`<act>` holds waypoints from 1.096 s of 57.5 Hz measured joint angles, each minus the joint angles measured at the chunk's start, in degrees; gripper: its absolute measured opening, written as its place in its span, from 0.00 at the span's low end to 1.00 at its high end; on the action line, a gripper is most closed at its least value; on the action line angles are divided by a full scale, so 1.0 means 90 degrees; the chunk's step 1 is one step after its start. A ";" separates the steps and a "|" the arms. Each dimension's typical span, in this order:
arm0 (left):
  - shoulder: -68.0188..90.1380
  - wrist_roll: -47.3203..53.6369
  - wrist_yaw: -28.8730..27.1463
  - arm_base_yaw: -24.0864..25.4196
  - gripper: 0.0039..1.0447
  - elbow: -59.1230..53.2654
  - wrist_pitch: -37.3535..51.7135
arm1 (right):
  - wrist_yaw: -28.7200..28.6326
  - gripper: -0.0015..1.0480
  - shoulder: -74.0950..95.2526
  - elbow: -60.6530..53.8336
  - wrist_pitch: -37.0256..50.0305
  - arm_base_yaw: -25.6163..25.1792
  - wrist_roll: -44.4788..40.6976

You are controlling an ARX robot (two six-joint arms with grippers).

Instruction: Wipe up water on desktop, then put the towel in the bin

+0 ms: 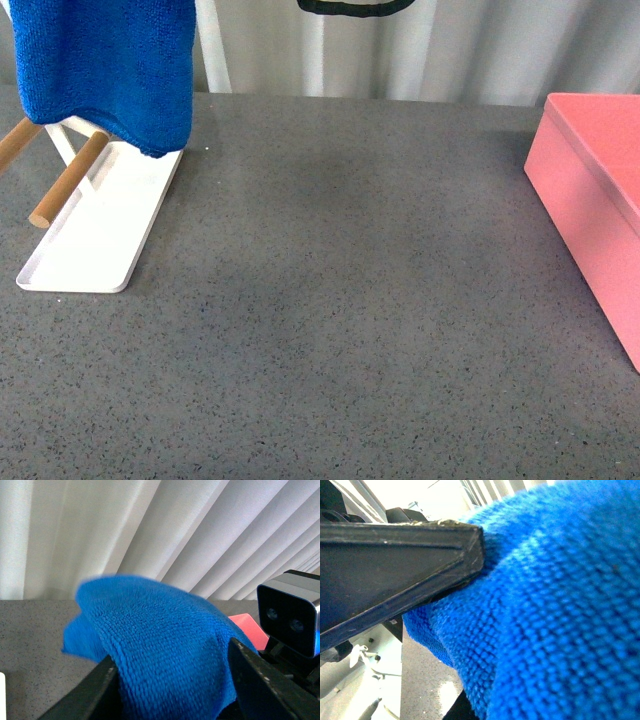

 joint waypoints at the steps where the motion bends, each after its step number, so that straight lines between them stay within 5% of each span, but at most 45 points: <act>1: -0.0002 -0.0002 0.0000 0.0000 0.59 0.0000 0.0000 | 0.0005 0.05 -0.0012 -0.0005 -0.0002 -0.0005 -0.0005; 10: -0.0002 0.0000 -0.0005 -0.0002 0.83 0.0000 -0.0002 | 0.0121 0.05 -0.0126 -0.0163 0.0005 -0.0049 -0.0041; 16: -0.0041 0.0214 -0.1316 -0.0007 0.95 0.0000 -0.0282 | 0.0206 0.05 -0.0194 -0.0325 0.0017 -0.0100 -0.0083; 19: -0.0041 0.0452 -0.2193 0.0131 0.94 0.0000 -0.0410 | 0.0233 0.05 -0.0238 -0.0410 0.0017 -0.0131 -0.0097; 24: -0.0034 0.0682 -0.2696 0.0301 0.94 0.0000 -0.0464 | 0.0294 0.05 -0.0342 -0.0561 0.0017 -0.0226 -0.0114; 42: -0.0029 0.0886 -0.2800 0.0418 0.93 -0.0010 -0.0442 | 0.0372 0.05 -0.1071 -0.1299 0.0019 -0.0690 -0.0214; 52: -0.0335 0.1819 -0.3385 0.0257 0.67 -0.1243 0.1664 | 0.0381 0.05 -0.1479 -0.1608 -0.0160 -0.0920 -0.0435; 63: -0.1180 0.2052 -0.3563 0.0104 0.36 -0.2625 0.2278 | 0.0420 0.05 -0.1656 -0.1829 -0.0406 -0.1018 -0.0704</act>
